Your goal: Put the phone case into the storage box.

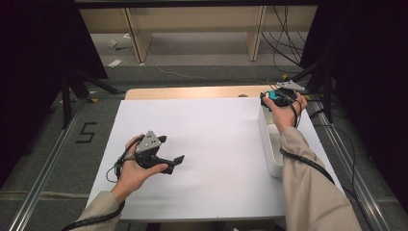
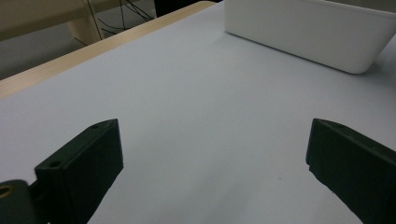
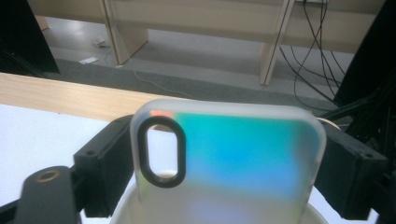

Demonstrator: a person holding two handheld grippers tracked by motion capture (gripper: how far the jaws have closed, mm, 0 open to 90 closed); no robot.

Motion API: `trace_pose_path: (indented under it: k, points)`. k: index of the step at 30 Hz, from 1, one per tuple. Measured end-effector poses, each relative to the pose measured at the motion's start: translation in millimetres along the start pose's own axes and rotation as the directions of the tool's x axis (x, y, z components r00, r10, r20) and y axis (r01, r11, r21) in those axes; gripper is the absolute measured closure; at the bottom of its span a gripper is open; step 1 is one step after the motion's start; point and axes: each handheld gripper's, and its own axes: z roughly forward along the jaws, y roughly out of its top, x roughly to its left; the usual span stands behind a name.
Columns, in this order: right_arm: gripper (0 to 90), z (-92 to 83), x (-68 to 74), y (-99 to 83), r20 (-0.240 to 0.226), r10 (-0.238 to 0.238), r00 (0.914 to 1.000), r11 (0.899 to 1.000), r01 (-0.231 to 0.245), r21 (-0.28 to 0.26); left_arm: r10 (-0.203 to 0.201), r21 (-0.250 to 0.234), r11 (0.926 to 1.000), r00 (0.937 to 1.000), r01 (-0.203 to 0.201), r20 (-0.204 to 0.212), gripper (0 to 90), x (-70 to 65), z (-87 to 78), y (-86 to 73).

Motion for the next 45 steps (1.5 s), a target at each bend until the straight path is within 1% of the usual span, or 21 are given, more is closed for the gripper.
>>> trace_pose_path:
  k: [5, 9, 13, 17, 20, 24, 33, 38, 45]
  points:
    - [9.7, 1.3, -1.6, -1.3, -0.005, 0.004, 1.0, 1.0, -0.004, 0.005, 0.0, 0.001, 1.0, 1.0, 0.0, 0.0, 3.0, 0.2, 0.1, -0.1]
    - [4.1, 2.0, -3.4, -2.0, -0.015, 0.028, 0.9995, 1.0, -0.028, 0.012, -0.001, 0.0, 1.0, 1.0, 0.001, 0.0, 3.0, -0.1, 0.1, 0.0]
    - [0.5, 2.1, -4.2, -2.4, -0.011, 0.027, 0.9996, 1.0, -0.027, 0.014, 0.0, 0.0, 1.0, 1.0, 0.0, 0.0, 3.0, 0.0, 0.2, 0.0]
    - [0.4, 1.2, -5.3, -1.2, -0.006, 0.033, 0.9994, 0.999, -0.033, 0.006, 0.0, 0.0, 1.0, 1.0, 0.0, 0.001, 3.0, 0.0, 0.2, -0.1]
    - [0.4, -0.1, -5.9, -0.4, -0.018, 0.046, 0.9988, 0.999, -0.046, 0.001, 0.0, 0.0, 1.0, 1.0, 0.0, 0.0, 3.0, 0.1, 0.1, 0.0]
    - [0.4, -3.5, -6.5, 0.5, -0.014, 0.048, 0.9987, 0.999, -0.048, -0.007, 0.0, 0.0, 1.0, 1.0, 0.0, 0.0, 3.0, -0.1, 0.2, 0.0]
    - [0.5, -13.5, -8.5, 1.0, -0.015, 0.057, 0.9983, 0.998, -0.057, -0.013, 0.002, 0.001, 1.0, 1.0, -0.002, -0.002, 3.0, -0.2, 0.3, 0.1]
    - [0.7, -19.7, -7.4, 0.3, -0.014, 0.055, 0.9984, 0.998, -0.055, -0.014, 0.001, 0.001, 1.0, 1.0, -0.001, -0.002, 3.0, -0.2, 0.6, 0.0]
    - [1.6, -29.1, -5.2, -1.7, -0.022, 0.065, 0.9977, 0.998, -0.065, -0.017, -0.002, 0.0, 1.0, 1.0, 0.002, -0.004, 3.0, -0.1, 0.4, 0.0]
